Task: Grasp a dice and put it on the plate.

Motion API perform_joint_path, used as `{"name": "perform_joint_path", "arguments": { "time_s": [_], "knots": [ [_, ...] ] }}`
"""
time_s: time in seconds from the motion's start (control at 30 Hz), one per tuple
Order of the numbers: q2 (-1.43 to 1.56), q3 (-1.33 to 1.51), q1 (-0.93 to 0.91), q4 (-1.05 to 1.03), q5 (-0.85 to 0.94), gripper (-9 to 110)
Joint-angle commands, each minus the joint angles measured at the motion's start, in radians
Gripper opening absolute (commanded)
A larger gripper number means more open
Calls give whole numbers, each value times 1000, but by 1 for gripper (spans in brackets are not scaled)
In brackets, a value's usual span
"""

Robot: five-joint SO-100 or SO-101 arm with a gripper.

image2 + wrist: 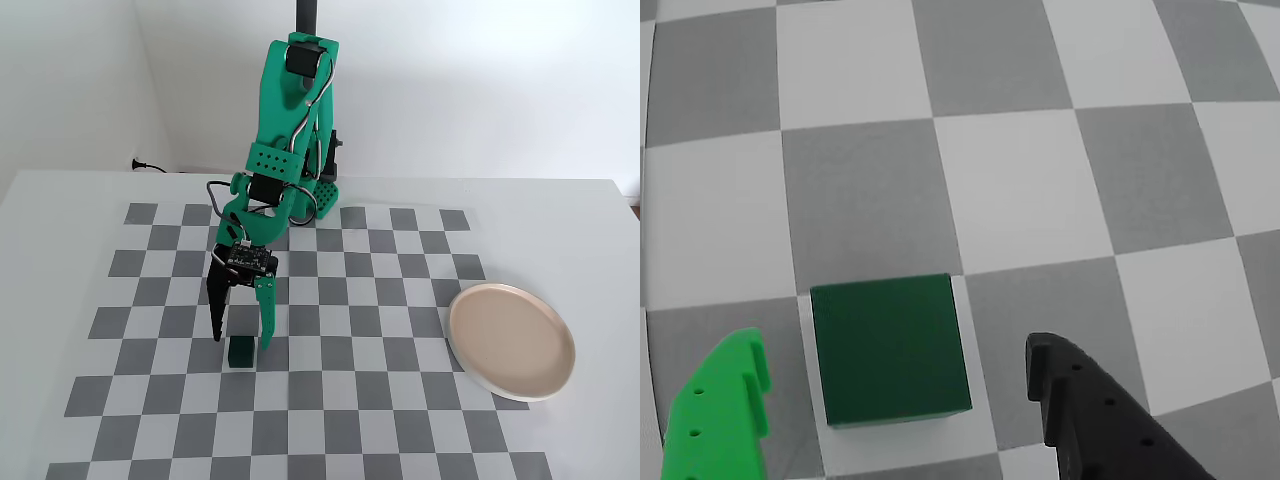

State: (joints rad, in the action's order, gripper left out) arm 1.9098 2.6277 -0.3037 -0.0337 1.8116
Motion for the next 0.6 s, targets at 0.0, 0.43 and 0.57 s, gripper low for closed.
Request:
{"name": "perform_joint_path", "arguments": {
  "time_s": [0.0, 0.43, 0.57],
  "knots": [
    [-25, -66, 0, 54, 18, 23],
    [-207, -67, 15, 229, 25, 23],
    [-249, -67, 17, 270, 28, 18]
  ]
}}
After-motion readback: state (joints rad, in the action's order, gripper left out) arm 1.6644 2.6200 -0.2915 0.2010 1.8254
